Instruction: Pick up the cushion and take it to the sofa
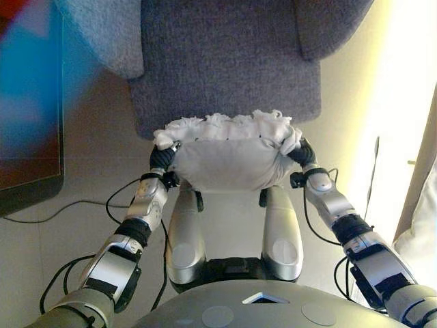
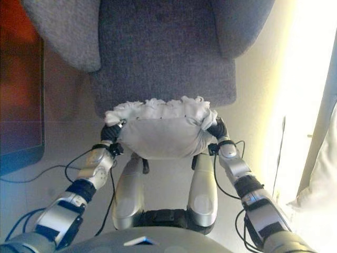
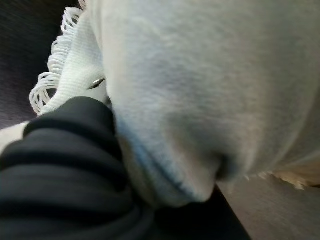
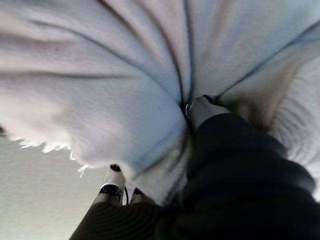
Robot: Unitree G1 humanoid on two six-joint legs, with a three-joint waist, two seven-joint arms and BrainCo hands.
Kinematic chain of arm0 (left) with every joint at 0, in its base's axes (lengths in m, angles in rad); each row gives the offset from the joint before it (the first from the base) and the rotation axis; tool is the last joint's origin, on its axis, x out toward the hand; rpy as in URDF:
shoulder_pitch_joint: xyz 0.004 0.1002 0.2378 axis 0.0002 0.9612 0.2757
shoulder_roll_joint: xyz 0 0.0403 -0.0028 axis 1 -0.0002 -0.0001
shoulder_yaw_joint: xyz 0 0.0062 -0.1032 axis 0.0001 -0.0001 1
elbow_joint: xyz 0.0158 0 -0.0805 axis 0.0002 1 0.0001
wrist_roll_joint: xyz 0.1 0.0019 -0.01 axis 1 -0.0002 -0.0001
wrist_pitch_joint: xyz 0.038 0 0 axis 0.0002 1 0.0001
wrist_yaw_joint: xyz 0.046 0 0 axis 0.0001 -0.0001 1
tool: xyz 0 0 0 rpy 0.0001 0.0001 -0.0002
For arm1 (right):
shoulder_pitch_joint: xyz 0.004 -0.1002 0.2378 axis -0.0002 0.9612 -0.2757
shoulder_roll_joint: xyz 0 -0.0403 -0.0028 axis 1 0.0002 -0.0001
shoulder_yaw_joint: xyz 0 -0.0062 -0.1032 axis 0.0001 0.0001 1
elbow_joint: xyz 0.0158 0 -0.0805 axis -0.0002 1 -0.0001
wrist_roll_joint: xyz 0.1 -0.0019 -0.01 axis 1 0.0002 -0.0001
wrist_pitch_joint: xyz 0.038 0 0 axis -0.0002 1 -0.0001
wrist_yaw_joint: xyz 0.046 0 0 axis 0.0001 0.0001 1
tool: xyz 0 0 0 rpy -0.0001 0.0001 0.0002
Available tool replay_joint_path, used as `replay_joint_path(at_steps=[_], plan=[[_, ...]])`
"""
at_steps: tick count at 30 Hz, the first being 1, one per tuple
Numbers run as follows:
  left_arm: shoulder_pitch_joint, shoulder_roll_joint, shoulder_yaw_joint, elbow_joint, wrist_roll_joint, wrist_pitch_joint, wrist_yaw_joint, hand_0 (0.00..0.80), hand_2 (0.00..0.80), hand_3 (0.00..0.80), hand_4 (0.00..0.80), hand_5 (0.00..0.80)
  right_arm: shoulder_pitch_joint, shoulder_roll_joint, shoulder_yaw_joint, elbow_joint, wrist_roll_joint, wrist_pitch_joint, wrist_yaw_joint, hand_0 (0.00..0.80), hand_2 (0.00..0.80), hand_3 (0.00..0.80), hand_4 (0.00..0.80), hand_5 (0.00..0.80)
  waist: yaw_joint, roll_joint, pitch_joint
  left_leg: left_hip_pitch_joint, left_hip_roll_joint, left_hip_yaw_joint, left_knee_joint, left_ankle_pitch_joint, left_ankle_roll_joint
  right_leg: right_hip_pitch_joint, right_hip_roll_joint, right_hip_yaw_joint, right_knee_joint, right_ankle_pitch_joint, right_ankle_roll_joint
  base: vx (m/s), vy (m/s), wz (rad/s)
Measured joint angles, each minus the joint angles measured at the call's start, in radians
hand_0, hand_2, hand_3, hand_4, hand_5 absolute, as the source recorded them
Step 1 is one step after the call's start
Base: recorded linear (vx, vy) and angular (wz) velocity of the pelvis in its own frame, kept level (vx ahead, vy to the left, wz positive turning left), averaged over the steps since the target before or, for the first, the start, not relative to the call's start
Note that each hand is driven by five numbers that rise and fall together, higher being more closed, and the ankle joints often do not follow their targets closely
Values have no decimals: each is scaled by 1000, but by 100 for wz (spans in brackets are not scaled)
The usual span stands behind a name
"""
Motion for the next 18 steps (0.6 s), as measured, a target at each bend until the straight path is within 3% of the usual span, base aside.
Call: replay_joint_path(at_steps=[6, 8, 12, 16, 18], plan=[[110, -12, 36, -80, 41, 51, 0, 800, 800, 800, 800, 800, 115, 21, -37, -46, -19, 10, 35, 800, 800, 800, 800, 800, 0, 2, -84, 165, 7, 0, -84, 3, -10, 179, 12, -12, -110, 12, 9, 236, -137, 1], [158, -28, 51, -88, 62, 57, 4, 800, 800, 800, 800, 800, 162, 32, -36, -47, -17, 10, 49, 800, 800, 800, 800, 800, 0, 0, -165, 186, 13, 0, -105, 1, -13, 210, 21, -11, -146, 12, 9, 271, -125, 2], [233, -35, 78, -106, 109, 79, 7, 800, 800, 800, 800, 800, 228, 56, -46, -54, -17, 42, 87, 800, 800, 800, 800, 800, 1, -8, -258, 296, 36, -1, -139, -13, -17, 334, 49, -10, -209, 6, 3, 209, -126, 1], [267, -39, 81, -140, 119, 82, 14, 800, 800, 800, 800, 800, 254, 56, -59, -70, 18, 57, 111, 800, 800, 800, 800, 800, 1, -9, -334, 328, 55, -3, -146, -18, -8, 375, 73, -5, -231, 0, -6, 67, -58, 0], [265, -48, 81, -142, 134, 82, 25, 800, 800, 800, 800, 800, 254, 57, -73, -74, 31, 68, 112, 800, 800, 800, 800, 800, 0, -8, -351, 334, 54, -1, -141, -19, 18, 382, 76, 0, -231, -3, -11, 48, 16, 3]])
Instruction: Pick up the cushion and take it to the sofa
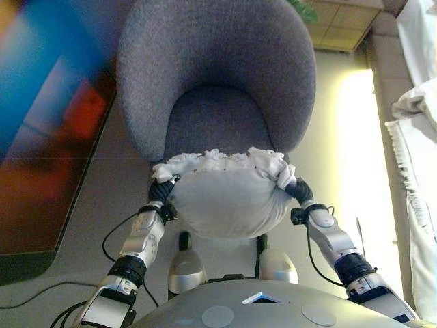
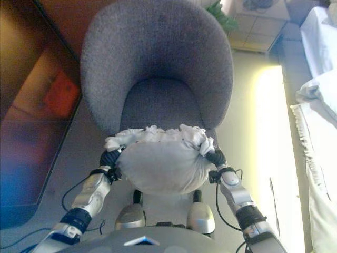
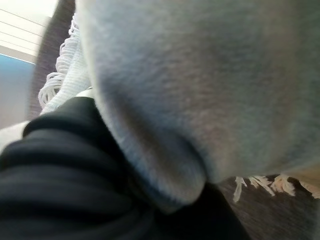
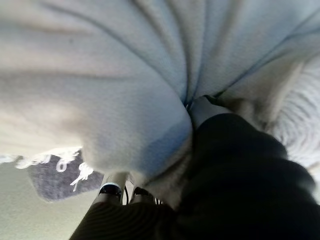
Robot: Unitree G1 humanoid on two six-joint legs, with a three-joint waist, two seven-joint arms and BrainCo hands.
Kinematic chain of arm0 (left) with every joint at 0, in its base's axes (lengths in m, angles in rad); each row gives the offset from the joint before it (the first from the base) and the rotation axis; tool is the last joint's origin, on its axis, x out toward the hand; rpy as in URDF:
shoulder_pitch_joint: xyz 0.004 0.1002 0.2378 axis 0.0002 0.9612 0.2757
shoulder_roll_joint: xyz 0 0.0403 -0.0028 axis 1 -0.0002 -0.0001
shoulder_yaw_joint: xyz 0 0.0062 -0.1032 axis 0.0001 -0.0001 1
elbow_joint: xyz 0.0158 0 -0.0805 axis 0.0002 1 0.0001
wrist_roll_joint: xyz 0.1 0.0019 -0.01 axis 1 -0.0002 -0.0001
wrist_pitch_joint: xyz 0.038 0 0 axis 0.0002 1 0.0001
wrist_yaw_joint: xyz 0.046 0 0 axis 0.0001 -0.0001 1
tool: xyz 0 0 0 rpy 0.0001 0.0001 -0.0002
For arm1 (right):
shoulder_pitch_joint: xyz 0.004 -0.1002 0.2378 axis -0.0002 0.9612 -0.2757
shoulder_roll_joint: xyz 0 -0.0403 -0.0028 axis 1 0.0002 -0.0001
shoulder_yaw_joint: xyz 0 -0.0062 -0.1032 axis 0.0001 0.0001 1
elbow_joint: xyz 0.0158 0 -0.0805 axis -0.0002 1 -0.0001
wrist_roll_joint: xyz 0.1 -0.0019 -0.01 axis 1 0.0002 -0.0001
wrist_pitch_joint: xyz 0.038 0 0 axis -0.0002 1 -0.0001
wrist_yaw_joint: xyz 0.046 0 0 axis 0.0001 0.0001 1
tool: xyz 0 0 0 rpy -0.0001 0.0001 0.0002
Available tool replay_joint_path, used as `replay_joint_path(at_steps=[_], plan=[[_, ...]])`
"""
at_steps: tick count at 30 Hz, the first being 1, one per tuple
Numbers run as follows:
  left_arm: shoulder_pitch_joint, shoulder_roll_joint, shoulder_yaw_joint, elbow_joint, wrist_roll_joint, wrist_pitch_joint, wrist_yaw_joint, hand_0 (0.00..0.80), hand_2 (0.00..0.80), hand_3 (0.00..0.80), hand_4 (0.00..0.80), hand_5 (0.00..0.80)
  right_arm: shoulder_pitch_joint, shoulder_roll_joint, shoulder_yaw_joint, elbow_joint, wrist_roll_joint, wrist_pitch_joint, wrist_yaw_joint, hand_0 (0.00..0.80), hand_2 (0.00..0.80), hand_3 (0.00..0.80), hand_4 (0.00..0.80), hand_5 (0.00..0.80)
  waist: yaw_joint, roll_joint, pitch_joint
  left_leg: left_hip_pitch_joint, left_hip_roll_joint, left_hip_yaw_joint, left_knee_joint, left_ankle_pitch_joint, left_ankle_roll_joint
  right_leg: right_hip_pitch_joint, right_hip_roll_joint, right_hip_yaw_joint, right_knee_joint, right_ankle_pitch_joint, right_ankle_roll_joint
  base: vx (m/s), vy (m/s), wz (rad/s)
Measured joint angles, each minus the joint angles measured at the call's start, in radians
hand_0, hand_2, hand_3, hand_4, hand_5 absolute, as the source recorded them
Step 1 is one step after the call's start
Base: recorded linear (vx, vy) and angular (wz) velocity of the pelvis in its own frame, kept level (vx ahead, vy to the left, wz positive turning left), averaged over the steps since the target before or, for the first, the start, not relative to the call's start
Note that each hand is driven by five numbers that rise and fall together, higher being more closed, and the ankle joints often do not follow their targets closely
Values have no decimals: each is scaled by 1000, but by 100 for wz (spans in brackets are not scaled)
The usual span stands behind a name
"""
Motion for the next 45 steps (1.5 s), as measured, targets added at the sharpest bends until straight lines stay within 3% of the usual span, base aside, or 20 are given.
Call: replay_joint_path(at_steps=[3, 5, 8, 11, 21, 27, 30, 31, 32, 33, 35, 37, 39, 42, 44, 45], plan=[[0, -10, 0, -1, 14, 9, 12, 800, 800, 800, 800, 800, 0, -6, -4, -8, 20, 11, -1, 800, 800, 800, 800, 800, 0, 4, -17, 1, -16, -9, 14, -12, 22, 7, -9, 7, -2, 0, 0, 57, 67, 4], [1, -10, 0, -21, 15, 25, 12, 800, 800, 800, 800, 800, 8, -11, -14, -30, 20, 19, -3, 800, 800, 800, 800, 800, -2, 10, -26, 5, -35, -31, 7, -14, 18, 11, -18, 30, -3, 3, 6, 83, 87, 0], [3, -1, 16, -44, 23, 31, 12, 800, 800, 800, 800, 800, 19, 3, -21, -54, 20, 19, -4, 800, 800, 800, 800, 800, 0, 7, -47, 31, -56, -30, -27, -8, 15, 12, -29, 70, -7, 10, 16, 71, 67, -18], [5, 12, 17, -60, 24, 33, 11, 800, 800, 800, 800, 800, 41, 10, -21, -67, 18, 20, -1, 800, 800, 800, 800, 800, -2, 8, -88, 48, -59, -27, -62, 6, 2, 16, -32, 71, -19, 16, 19, 87, 76, -5], [5, 32, 20, -74, 25, 36, 9, 800, 800, 800, 800, 800, 37, 26, -18, -66, 19, 38, 1, 800, 800, 800, 800, 800, -3, -28, -130, 94, -59, 18, -84, -4, -21, 28, -35, 85, -26, 19, 22, 67, 85, -12], [4, 51, 18, -71, 27, 35, 9, 800, 800, 800, 800, 800, 24, 40, -12, -42, 19, 39, 1, 800, 800, 800, 800, 800, -2, -48, -139, 88, -74, 50, -77, -8, -20, -30, -49, 82, 49, 8, 15, 41, 111, -22], [-14, 52, 10, -71, 28, 44, 7, 800, 800, 800, 800, 800, 11, 32, -13, -33, 29, 39, -5, 800, 800, 800, 800, 800, -3, -66, -128, 54, -108, 40, -8, -38, 8, -57, -82, 82, 104, -19, -1, 19, 149, 5], [-34, 52, 5, -60, 27, 45, 4, 800, 800, 800, 800, 800, -1, 33, -14, -27, 35, 38, -7, 800, 800, 800, 800, 800, -5, -80, -119, 18, -139, 42, 66, -70, 42, -66, -107, 81, 126, -24, -9, 24, 166, 21], [-71, 42, -7, -31, 27, 46, 2, 800, 800, 800, 800, 800, -21, 14, -15, -21, 39, 38, -12, 800, 800, 800, 800, 800, -12, -75, -104, -32, -181, 45, 172, -121, 76, -92, -122, 84, 183, -6, 11, 55, 142, 10], [-90, 35, -8, -7, 26, 48, 1, 800, 800, 800, 800, 800, -44, 1, -14, -7, 41, 38, -14, 800, 800, 800, 800, 800, -16, -52, -94, -62, -173, 28, 227, -152, 83, -136, -111, 92, 262, 15, 5, 78, 113, 8], [-108, 34, -9, 19, 23, 52, -1, 800, 800, 800, 800, 800, -50, 5, 2, 4, 68, 38, -18, 800, 800, 800, 800, 800, -22, -7, -80, -64, -130, 14, 222, -149, 100, -182, -56, 90, 390, 60, -34, 127, 36, 25], [-114, 55, -9, 18, 22, 52, -7, 800, 800, 800, 800, 800, -53, 6, 5, 5, 74, 38, -15, 800, 800, 800, 800, 800, -22, -17, -85, -37, -122, 16, 156, -125, 130, -226, 4, 88, 505, 23, -66, 191, -45, 18], [-114, 62, -11, 18, 22, 52, -8, 800, 800, 800, 800, 800, -74, 9, 8, 4, 74, 38, -11, 800, 800, 800, 800, 800, -25, -13, -84, -15, -128, 5, 106, -83, 141, -219, 18, 106, 466, -17, -59, 259, -84, -4], [-124, 63, -14, 17, 22, 51, -4, 800, 800, 800, 800, 800, -74, 9, 19, 2, 74, 38, -13, 800, 800, 800, 800, 800, -43, -27, -81, -19, -150, -16, 80, -70, 132, -207, 42, 148, 269, -57, -28, 356, -82, 2], [-127, 72, -14, 19, 22, 51, -3, 800, 800, 800, 800, 800, -69, 10, 21, 12, 74, 38, -13, 800, 800, 800, 800, 800, -77, -55, -85, -48, -175, -58, 70, -65, 112, -168, 49, 176, 132, -45, -17, 384, -81, 72], [-133, 50, -20, 32, 22, 53, -7, 800, 800, 800, 800, 800, -69, 10, 1, 38, 74, 39, -12, 800, 800, 800, 800, 800, -119, -69, -79, -49, -211, -73, 124, -74, 118, -143, 25, 162, 93, -8, -21, 383, -100, 89]])
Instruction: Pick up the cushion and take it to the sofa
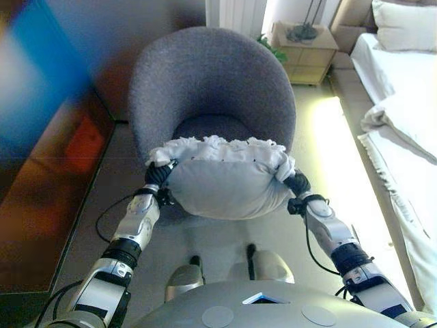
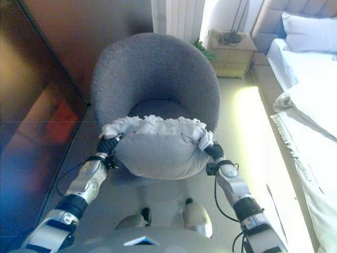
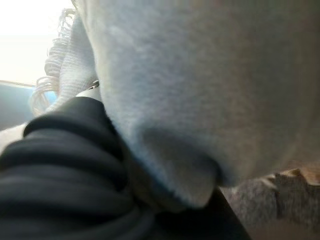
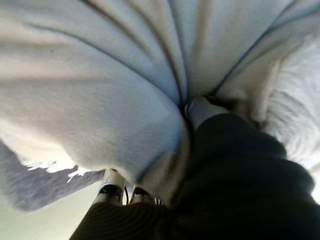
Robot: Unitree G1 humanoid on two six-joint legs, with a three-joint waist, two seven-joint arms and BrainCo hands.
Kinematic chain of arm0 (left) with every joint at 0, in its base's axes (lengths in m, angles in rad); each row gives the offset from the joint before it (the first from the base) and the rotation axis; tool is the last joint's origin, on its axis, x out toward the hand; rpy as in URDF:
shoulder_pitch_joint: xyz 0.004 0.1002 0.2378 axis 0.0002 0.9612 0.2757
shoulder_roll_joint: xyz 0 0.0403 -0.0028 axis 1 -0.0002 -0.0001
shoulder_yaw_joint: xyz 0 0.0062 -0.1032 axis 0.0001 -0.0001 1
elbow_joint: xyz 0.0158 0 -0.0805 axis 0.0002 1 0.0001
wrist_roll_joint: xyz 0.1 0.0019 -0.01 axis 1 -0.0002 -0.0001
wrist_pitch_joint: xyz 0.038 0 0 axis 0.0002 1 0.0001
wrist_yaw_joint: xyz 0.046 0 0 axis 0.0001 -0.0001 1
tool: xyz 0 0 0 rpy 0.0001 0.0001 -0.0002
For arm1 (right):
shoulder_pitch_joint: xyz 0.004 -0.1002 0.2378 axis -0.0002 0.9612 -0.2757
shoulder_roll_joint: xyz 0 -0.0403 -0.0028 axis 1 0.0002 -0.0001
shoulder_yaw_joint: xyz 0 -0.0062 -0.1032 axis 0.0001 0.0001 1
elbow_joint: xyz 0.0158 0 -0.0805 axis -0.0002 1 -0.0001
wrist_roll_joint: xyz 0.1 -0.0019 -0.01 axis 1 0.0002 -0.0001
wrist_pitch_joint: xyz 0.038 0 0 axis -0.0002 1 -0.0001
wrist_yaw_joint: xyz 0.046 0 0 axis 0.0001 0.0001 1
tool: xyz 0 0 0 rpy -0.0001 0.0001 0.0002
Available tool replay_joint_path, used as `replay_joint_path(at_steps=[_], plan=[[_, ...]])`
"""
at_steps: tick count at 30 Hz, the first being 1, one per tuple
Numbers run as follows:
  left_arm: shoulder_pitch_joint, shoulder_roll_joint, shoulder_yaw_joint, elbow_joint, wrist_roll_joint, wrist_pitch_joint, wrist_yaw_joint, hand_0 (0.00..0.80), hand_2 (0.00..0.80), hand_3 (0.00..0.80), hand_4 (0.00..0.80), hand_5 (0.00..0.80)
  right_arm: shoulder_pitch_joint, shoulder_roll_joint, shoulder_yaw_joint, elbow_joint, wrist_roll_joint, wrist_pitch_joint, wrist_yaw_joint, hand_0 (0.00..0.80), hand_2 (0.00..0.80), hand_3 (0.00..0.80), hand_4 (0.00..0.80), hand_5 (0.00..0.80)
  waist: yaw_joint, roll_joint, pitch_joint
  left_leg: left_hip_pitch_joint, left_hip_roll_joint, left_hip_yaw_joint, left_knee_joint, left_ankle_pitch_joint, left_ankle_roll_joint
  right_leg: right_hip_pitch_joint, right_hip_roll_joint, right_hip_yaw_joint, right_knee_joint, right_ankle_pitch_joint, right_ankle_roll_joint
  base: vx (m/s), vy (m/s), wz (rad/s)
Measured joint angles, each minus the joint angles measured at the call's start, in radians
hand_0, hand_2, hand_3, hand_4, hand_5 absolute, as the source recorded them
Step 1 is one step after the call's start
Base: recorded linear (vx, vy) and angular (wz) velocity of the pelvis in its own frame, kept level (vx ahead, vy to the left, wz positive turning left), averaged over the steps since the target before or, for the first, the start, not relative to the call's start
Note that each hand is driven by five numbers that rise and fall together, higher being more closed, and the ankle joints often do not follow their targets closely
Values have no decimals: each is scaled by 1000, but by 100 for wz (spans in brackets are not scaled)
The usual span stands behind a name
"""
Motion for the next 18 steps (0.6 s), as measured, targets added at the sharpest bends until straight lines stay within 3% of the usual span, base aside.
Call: replay_joint_path(at_steps=[1, 2, 3, 4, 6, 10, 11, 13, 16, 17, 18], plan=[[5, -27, -4, 5, 0, 2, -1, 800, 800, 800, 800, 800, 5, -12, -3, 1, 0, 2, -1, 800, 800, 800, 800, 800, 3, -8, 8, 8, -33, 49, 101, -48, 16, 2, -18, 1, 16, 9, 1, 376, -116, 56], [21, -56, -4, 5, 0, 5, -6, 800, 800, 800, 800, 800, 11, -46, -2, 0, 0, 2, 3, 800, 800, 800, 800, 800, 2, 9, 15, 58, -40, 78, 141, -90, 26, 2, -16, -13, 56, 14, -5, 383, -126, 10], [31, -78, -4, 5, 0, 9, -11, 800, 800, 800, 800, 800, 13, -72, -2, 0, 0, 4, 6, 800, 800, 800, 800, 800, -5, 45, 17, 115, -26, 82, 91, -144, 26, 2, 11, -29, 92, -2, -29, 355, -115, 12], [28, -88, 1, 4, 1, 11, -15, 800, 800, 800, 800, 800, 8, -80, -8, 4, 2, 8, 10, 800, 800, 800, 800, 800, -17, 57, 23, 170, -8, 80, 24, -157, 16, -1, 27, -41, 138, -18, -28, 345, -111, -2], [32, -85, 40, 4, 1, 10, -14, 800, 800, 800, 800, 800, 6, -55, -8, -10, 2, 8, 29, 800, 800, 800, 800, 800, -15, 34, 20, 197, 0, 92, -29, -142, 7, -34, 41, -34, 162, -38, -33, 352, -129, -17], [27, -65, 62, 0, 0, 8, -7, 800, 800, 800, 800, 800, 7, -22, 0, -38, 1, 8, 31, 800, 800, 800, 800, 800, -23, 45, 7, 194, 63, 79, -20, -146, -43, 18, 101, -23, 80, -13, -76, 311, -153, 3], [27, -65, 71, -5, 0, 7, -3, 800, 800, 800, 800, 800, 6, -16, 0, -44, 0, 8, 31, 800, 800, 800, 800, 800, -21, 41, 6, 181, 72, 71, 18, -154, -55, 27, 111, -23, 71, -14, -91, 308, -182, 1], [27, -69, 76, -15, 0, 7, 18, 800, 800, 800, 800, 800, 6, -12, 5, -57, -20, 8, 31, 800, 800, 800, 800, 800, -15, 23, -4, 81, 69, 72, 223, -163, -82, 28, 111, -25, 80, -34, -111, 333, -172, -1], [26, -77, 77, -19, 0, 5, 36, 800, 800, 800, 800, 800, -12, -18, 4, -57, -28, 7, 30, 800, 800, 800, 800, 800, 12, 18, -12, 14, 65, 55, 402, -104, -124, 44, 113, -15, 101, -63, -141, 317, -125, -19], [24, -79, 76, -21, 0, 5, 37, 800, 800, 800, 800, 800, -14, -20, 4, -58, -28, 5, 30, 800, 800, 800, 800, 800, 9, 10, -17, -2, 62, 45, 434, -82, -122, 44, 106, -11, 108, -71, -151, 296, -58, -9], [20, -78, 75, -23, 0, 4, 38, 800, 800, 800, 800, 800, -15, -23, 3, -58, -27, 1, 28, 800, 800, 800, 800, 800, 12, 5, -16, -26, 55, 41, 478, -57, -101, 52, 109, -7, 108, -81, -160, 285, -16, -4]])
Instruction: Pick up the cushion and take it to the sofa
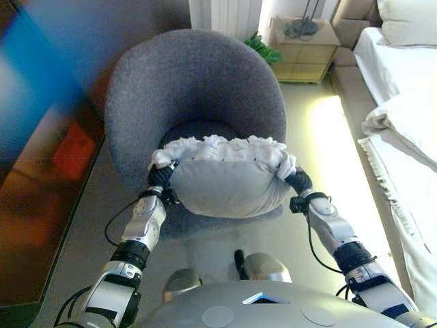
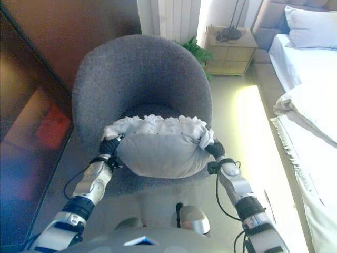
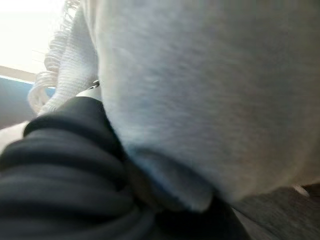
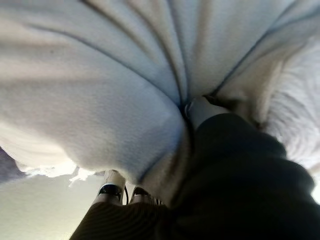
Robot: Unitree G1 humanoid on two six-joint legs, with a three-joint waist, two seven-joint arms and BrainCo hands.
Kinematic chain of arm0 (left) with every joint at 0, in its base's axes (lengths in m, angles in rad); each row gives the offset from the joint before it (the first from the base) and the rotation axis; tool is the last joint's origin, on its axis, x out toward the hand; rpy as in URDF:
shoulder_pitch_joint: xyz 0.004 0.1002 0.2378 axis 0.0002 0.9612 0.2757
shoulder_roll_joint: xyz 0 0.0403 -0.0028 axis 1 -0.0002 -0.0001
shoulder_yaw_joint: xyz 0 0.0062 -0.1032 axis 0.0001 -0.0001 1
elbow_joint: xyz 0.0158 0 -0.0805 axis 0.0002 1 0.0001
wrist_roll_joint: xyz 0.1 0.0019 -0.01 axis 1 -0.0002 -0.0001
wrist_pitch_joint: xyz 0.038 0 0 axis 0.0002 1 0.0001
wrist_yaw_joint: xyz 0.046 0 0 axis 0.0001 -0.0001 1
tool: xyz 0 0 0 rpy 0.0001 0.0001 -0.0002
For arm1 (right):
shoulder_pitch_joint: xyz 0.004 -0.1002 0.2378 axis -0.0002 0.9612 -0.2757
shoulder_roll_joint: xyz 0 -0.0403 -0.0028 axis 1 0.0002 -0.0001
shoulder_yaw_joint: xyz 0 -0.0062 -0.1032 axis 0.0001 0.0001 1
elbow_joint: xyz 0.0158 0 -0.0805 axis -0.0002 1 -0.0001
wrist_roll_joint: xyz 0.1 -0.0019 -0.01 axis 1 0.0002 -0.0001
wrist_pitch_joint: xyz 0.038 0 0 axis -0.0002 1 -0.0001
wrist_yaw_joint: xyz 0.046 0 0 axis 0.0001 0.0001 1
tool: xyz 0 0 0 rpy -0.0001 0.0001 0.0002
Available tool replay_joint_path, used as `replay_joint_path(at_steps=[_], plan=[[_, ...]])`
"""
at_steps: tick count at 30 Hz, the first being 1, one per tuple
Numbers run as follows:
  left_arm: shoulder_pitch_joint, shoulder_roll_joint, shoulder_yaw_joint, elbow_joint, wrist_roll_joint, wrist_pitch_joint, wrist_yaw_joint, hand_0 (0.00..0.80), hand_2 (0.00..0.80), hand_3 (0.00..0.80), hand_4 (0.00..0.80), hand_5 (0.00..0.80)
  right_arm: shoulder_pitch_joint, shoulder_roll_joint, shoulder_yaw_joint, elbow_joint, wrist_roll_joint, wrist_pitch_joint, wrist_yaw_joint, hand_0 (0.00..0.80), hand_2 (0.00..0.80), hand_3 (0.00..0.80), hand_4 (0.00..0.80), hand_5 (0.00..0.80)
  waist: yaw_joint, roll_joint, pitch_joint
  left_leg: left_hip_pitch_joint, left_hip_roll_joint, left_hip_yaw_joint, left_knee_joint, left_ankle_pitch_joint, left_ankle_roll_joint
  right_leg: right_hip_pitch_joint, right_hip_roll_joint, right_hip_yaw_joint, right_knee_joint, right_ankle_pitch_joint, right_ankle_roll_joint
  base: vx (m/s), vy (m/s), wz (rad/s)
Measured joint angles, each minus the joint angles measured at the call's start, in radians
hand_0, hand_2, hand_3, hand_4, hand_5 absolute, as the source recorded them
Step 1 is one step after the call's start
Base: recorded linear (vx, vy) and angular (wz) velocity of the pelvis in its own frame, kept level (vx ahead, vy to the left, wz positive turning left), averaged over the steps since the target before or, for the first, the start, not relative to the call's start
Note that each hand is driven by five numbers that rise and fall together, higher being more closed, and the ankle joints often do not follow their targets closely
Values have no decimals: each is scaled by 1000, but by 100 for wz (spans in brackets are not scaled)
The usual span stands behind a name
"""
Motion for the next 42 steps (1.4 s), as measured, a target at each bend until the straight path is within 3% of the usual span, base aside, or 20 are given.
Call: replay_joint_path(at_steps=[2, 4, 6, 9, 11, 13, 15, 16, 17, 19, 21, 23, 25, 27, 31, 32, 34, 35, 39, 42], plan=[[0, -2, -3, -2, 0, -1, 0, 800, 800, 800, 800, 800, 0, -8, 0, 0, 1, 0, -2, 800, 800, 800, 800, 800, 6, -17, -5, -27, 14, 6, 41, 9, 30, 22, 4, -2, -13, -2, -20, 266, 61, -6], [-6, 0, -12, -9, -1, 0, -1, 800, 800, 800, 800, 800, -6, -21, 0, 0, 7, -1, -6, 800, 800, 800, 800, 800, 8, -26, -11, -31, 23, 8, -45, 5, 33, 38, 14, -8, -30, 2, -33, 248, 137, 4], [-28, 3, -36, -9, -5, 3, -1, 800, 800, 800, 800, 800, -12, -25, -6, -1, 10, -1, -23, 800, 800, 800, 800, 800, 19, -32, -10, -58, 21, 10, -162, -4, 24, 52, 19, -5, -71, 3, -47, 249, 158, 10], [-33, 6, -47, -8, -10, 3, 0, 800, 800, 800, 800, 800, -24, -23, -8, -1, 10, -1, -43, 800, 800, 800, 800, 800, 57, -28, -3, -95, 3, 8, -439, 20, 41, 91, 15, 26, -130, 13, -44, 396, 158, -11], [-31, 8, -48, -7, -10, 3, 2, 800, 800, 800, 800, 800, -23, -32, -8, -9, 10, -1, -42, 800, 800, 800, 800, 800, 92, -7, 24, -116, -1, 3, -607, 91, 15, 149, 16, 76, -161, 5, -34, 386, 138, -39], [-26, 9, -46, -7, -13, 2, 2, 800, 800, 800, 800, 800, -15, -40, -7, -16, 10, -1, -34, 800, 800, 800, 800, 800, 107, 22, 28, -123, 0, 13, -622, 92, 1, 176, 13, 89, -178, -15, -24, 417, 195, -27], [-23, -3, -40, -8, -20, -4, 3, 800, 800, 800, 800, 800, -20, -49, -5, -15, 10, 1, -10, 800, 800, 800, 800, 800, 118, 73, 31, -37, 14, 15, -667, 133, -3, 173, 14, 116, -156, -52, 20, 400, 215, -41], [-23, 2, -39, -8, -20, -4, 7, 800, 800, 800, 800, 800, -20, -44, -2, -15, 10, 3, -3, 800, 800, 800, 800, 800, 135, 73, 39, -14, 8, 52, -683, 176, 17, 167, 3, 120, -125, -69, 47, 354, 196, -74], [-13, 14, -38, -10, -20, -5, 11, 800, 800, 800, 800, 800, -20, -36, 3, -15, 10, 7, 11, 800, 800, 800, 800, 800, 147, 80, 43, 0, 10, 82, -663, 241, 71, 174, 0, 107, -94, -93, 58, 355, 187, -64], [-22, 44, -30, -9, -20, -5, 14, 800, 800, 800, 800, 800, -19, 0, -1, -15, 10, 7, 25, 800, 800, 800, 800, 800, 156, 49, 55, 39, -26, 94, -675, 233, 92, 167, -36, 44, -7, -148, 82, 309, 184, -23], [-29, 41, -19, -9, -20, -5, 15, 800, 800, 800, 800, 800, -25, 13, -4, -15, 10, 8, 23, 800, 800, 800, 800, 800, 164, 48, 61, 64, -41, 115, -680, 220, 112, 69, -54, -9, 234, -185, 135, 302, 234, 9], [-31, 53, -21, -8, -20, -5, 17, 800, 800, 800, 800, 800, -26, 21, -1, -15, 10, 8, 18, 800, 800, 800, 800, 800, 161, 50, 65, 97, -47, 118, -680, 207, 123, 2, -60, -38, 422, -149, 162, 252, 200, 30], [-35, 70, -18, -9, -21, -9, 17, 800, 800, 800, 800, 800, -43, 32, 7, -13, 10, 7, 10, 800, 800, 800, 800, 800, 169, 56, 69, 127, -35, 128, -684, 199, 124, -14, -64, -75, 483, -100, 163, 280, 137, 4], [-41, 84, -10, -9, -22, -17, 20, 800, 800, 800, 800, 800, -83, 52, 20, -6, 10, 1, -10, 800, 800, 800, 800, 800, 189, 64, 79, 135, -27, 138, -683, 183, 136, -29, -77, -113, 503, -106, 140, 239, 23, -25], [-51, 83, 0, -9, -22, -25, 21, 800, 800, 800, 800, 800, -80, 49, 44, -7, 15, -11, -42, 800, 800, 800, 800, 800, 166, 82, 89, 111, -25, 41, -665, 185, 140, -40, -83, -108, 264, -131, 125, 192, -89, 13], [-52, 81, -1, -9, -22, -25, 21, 800, 800, 800, 800, 800, -79, 47, 49, -7, 29, -11, -48, 800, 800, 800, 800, 800, 134, 81, 89, 90, -27, 4, -650, 185, 140, -35, -79, -90, 160, -119, 133, 125, -61, 64], [-54, 78, -1, -7, -21, -25, 21, 800, 800, 800, 800, 800, -79, 46, 49, -6, 51, -12, -52, 800, 800, 800, 800, 800, 108, 58, 91, 70, -41, -18, -641, 194, 127, -16, -92, -65, -11, -37, 136, 119, -50, 63], [-50, 72, -1, -3, -21, -24, 21, 800, 800, 800, 800, 800, -79, 40, 49, 5, 57, -12, -51, 800, 800, 800, 800, 800, 103, 51, 91, 79, -42, -25, -652, 200, 105, 6, -98, -77, -45, 53, 122, 135, -44, 39], [-32, 23, -12, -5, -19, -23, 21, 800, 800, 800, 800, 800, -79, -2, 39, 32, 68, -4, -41, 800, 800, 800, 800, 800, 110, 62, 85, 95, 14, 7, -662, 183, 79, 51, -53, -101, -123, 77, 87, 151, -31, 10], [-13, 22, 0, -27, -19, -20, 21, 800, 800, 800, 800, 800, -78, -1, 40, 13, 68, 4, -39, 800, 800, 800, 800, 800, 108, 66, 76, 96, 26, 17, -655, 174, 65, 51, -43, -101, -128, 81, 79, 105, -18, -24]])
